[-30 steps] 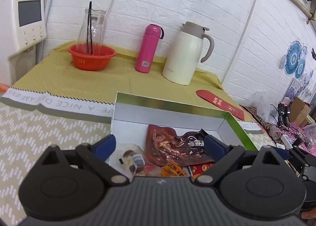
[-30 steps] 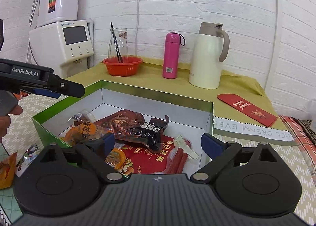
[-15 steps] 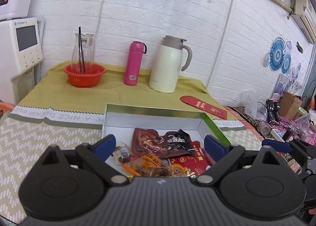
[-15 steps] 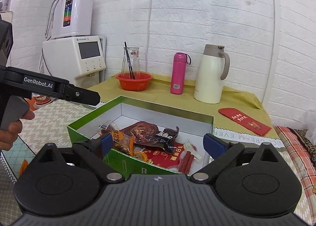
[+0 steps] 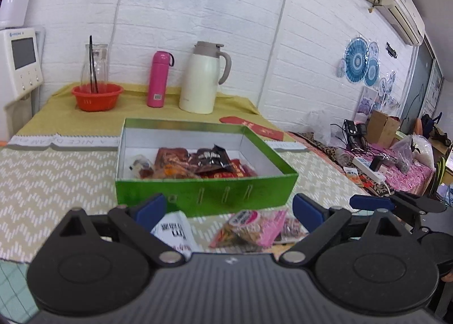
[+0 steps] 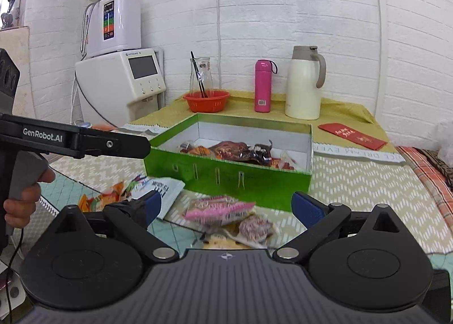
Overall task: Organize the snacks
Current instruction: 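Move both tools back to the remaining snacks on the table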
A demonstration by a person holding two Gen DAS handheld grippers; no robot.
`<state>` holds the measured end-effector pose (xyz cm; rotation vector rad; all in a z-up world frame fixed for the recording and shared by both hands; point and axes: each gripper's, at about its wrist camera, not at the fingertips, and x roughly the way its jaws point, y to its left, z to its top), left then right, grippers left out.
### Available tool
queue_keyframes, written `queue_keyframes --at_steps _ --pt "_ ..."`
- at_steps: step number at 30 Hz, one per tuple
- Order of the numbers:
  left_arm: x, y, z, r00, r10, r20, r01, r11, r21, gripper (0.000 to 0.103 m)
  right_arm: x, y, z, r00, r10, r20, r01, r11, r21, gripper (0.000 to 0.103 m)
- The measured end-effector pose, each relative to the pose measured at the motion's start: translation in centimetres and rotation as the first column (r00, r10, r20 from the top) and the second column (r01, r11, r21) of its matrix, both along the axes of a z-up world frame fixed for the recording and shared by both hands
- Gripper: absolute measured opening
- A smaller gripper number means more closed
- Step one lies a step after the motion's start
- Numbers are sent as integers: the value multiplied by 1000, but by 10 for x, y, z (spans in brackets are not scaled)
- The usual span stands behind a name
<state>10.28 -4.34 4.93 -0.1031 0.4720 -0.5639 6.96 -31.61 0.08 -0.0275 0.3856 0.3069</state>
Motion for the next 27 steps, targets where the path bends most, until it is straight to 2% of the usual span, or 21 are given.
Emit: queue_keyframes --at_steps 2,5,10,17,24,27 --pt "-8 3 -14 1000 1 -26 -1 1000 -20 95 -9 -1 -16 999 -24 -26 24 1000 -11 103" --pt "-14 11 -36 994 10 -113 -17 998 -62 95 -15 -2 -38 995 -51 -80 51 999 -10 103" --pt "-25 23 -58 980 44 -195 -61 995 -81 95 -9 1 -54 989 -38 -142 43 998 36 103" --pt "-31 32 -54 982 65 -175 -79 994 -76 95 4 8 -51 993 -44 -108 46 999 9 103" --pt "-14 12 -42 990 2 -140 -13 997 -72 95 19 4 -43 995 -76 -69 73 996 -46 103" --pt "-6 7 -40 990 -15 -137 3 997 -82 95 21 8 -37 998 -56 -37 53 996 -69 103"
